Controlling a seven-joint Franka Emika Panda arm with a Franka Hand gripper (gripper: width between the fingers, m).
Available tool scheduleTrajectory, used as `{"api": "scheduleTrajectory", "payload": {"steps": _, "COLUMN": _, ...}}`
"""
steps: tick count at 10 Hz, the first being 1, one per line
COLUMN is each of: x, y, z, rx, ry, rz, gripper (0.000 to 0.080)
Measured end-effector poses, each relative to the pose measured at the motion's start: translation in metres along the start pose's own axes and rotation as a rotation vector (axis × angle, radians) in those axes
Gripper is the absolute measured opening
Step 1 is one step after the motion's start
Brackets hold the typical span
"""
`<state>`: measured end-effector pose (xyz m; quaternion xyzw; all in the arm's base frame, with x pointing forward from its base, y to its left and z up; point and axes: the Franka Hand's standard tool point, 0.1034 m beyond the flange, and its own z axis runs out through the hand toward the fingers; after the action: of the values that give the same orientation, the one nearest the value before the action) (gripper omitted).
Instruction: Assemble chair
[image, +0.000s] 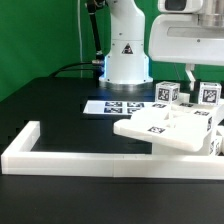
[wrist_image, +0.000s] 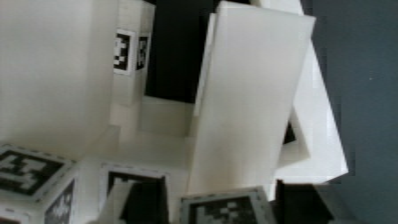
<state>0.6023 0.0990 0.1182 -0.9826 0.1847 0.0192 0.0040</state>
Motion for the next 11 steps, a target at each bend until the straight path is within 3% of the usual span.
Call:
{"api": "scheduleTrajectory", "payload": {"steps": 6, "x": 0.0005, "y": 0.0008, "z": -0.0001, "rx": 0.0, "ry": 0.0, "rz": 0.001, "gripper": 0.029}}
{"api": "scheduleTrajectory", "payload": {"steps": 7, "x": 0.0007, "y": 0.001, "z": -0.0001, "rx": 0.0, "ry": 0.0, "rz": 0.002, "gripper": 0.0367}}
{"api": "scheduleTrajectory", "payload": {"steps": 8, "x": 0.0008, "y": 0.0012, "z": -0.0001, "rx": 0.0, "ry": 0.0, "rz": 0.002, "gripper": 0.0535}}
{"api": "scheduleTrajectory", "payload": {"steps": 9, "x": 0.0009, "y": 0.0014, "z": -0.0001, "rx": 0.0, "ry": 0.0, "rz": 0.003, "gripper": 0.0535}}
{"api": "scheduleTrajectory", "payload": {"steps": 10, "x": 0.0009, "y": 0.0015, "z": -0.0001, "rx": 0.0, "ry": 0.0, "rz": 0.003, "gripper": 0.0625}}
{"api": "scheduleTrajectory", "payload": {"steps": 11, "x": 0.001, "y": 0.0016, "z": -0.0001, "rx": 0.0, "ry": 0.0, "rz": 0.003, "gripper": 0.0644}}
